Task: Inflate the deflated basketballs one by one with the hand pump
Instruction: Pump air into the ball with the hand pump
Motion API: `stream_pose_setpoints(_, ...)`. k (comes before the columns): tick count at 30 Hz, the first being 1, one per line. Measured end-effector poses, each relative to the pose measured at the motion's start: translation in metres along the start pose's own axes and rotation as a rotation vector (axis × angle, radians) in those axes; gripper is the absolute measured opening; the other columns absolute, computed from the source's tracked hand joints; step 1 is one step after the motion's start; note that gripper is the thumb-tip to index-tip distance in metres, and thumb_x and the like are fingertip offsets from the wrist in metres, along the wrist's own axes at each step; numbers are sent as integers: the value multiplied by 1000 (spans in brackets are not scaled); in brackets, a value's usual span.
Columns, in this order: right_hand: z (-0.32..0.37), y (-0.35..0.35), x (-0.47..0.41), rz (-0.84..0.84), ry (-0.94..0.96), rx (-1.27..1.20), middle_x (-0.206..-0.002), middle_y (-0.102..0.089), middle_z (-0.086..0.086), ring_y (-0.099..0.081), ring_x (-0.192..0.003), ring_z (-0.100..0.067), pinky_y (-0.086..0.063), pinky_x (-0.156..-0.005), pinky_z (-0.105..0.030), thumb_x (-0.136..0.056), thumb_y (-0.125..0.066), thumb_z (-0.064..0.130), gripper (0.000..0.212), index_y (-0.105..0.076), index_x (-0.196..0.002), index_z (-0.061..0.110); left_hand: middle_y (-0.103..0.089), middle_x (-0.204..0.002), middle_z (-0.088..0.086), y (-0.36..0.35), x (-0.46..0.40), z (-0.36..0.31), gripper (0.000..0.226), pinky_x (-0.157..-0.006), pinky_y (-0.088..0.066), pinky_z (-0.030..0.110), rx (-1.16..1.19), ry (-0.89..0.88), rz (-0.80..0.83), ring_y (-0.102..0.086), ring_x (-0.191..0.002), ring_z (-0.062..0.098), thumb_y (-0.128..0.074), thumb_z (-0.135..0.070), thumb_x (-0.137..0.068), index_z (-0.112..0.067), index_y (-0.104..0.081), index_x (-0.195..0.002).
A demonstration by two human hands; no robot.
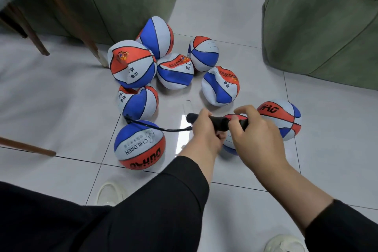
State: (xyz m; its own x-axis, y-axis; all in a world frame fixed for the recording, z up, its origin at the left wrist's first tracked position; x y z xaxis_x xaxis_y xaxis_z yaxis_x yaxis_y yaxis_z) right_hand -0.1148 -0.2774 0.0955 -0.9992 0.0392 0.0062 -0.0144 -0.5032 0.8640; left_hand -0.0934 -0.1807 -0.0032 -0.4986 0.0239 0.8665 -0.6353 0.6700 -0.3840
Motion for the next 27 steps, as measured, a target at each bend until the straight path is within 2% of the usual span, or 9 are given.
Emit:
stream_pose_setpoints(2,-5,-7,3,-3,-20,-23,-78,-65,3,-62,-77,-24,-56,-67,-42,-88,-41,45,31,-59,-108,29,-64,-78,7,-8,5,9,17,-65,-54,31,18,9,13,-64,-66,24,-58,-29,-90,-13,-56,-96)
stream_pose_setpoints(5,-11,-13,3,-7,-63,-66,-76,-66,4,-62,-72,-19,-58,-65,-44,-91,-41,44,20,-55,-99,32,-65,-84,8,-14,6,5,19,-75,-60,37,-10,-82,-1,-67,-73,25,-59,-28,-92,-12,-62,-101)
stream_pose_setpoints(7,-11,-14,3,10,-60,-62,-78,-66,5,-63,-74,-19,-58,-66,-45,-92,-42,45,22,-57,-101,30,-65,-85,8,-13,6,3,19,-82,-62,41,-17,-96,13,-68,-76,26,-60,-27,-91,-12,-62,-103)
stream_pose_setpoints(11,1,-10,3,34,24,-36,-82,-68,9,-64,-79,-19,-58,-69,-43,-90,-41,53,40,-60,-117,30,-59,-75,5,-11,10,-5,9,-69,-54,33,-34,-89,22,-62,-70,23,-59,-23,-90,-14,-56,-89)
stream_pose_setpoints(15,12,10,5,8,58,-57,-67,-62,8,-61,-75,-20,-54,-64,-42,-90,-44,50,39,-59,-121,32,-53,-72,6,6,-3,-37,11,-51,-35,25,10,-87,-47,-47,-58,19,-58,-19,-92,-14,-49,-88)
stream_pose_setpoints(20,24,26,15,11,99,-69,-51,-49,13,-55,-65,-15,-41,-56,-34,-88,-47,49,38,-63,-118,33,-51,-78,6,23,-22,-53,14,-40,-34,18,41,-60,-117,-42,-58,20,-62,-21,-88,-17,-50,-93)
stream_pose_setpoints(23,20,19,12,-15,97,-76,-50,-48,13,-55,-65,-17,-40,-57,-34,-89,-47,46,37,-64,-118,30,-50,-72,7,20,-17,-46,15,-41,-35,19,12,-51,-115,-40,-55,19,-61,-22,-88,-15,-49,-90)
stream_pose_setpoints(26,19,9,10,-34,102,-69,-57,-55,11,-58,-65,-19,-50,-60,-39,-88,-44,47,43,-64,-120,28,-53,-53,4,6,-5,-18,20,-65,-46,27,-11,9,-37,-46,-54,21,-61,-26,-86,-15,-46,-80)
stream_pose_setpoints(27,18,5,9,-42,101,-68,-59,-58,10,-59,-65,-20,-53,-60,-41,-87,-42,49,44,-64,-120,29,-54,-49,2,1,1,-9,21,-67,-47,29,-16,31,-9,-50,-53,21,-61,-29,-85,-16,-45,-78)
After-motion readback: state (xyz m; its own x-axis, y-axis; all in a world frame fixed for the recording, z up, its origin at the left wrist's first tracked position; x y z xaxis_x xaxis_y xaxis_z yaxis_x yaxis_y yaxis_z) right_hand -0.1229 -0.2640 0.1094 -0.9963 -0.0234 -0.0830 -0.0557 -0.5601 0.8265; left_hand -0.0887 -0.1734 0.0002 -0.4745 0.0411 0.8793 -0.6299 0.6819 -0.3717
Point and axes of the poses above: each hand's wrist, its own x-axis away from the middle knuckle, its own y-axis out of the back of the hand, z = x × y, the point moved 4 cm from there along -x, towards the middle knuckle
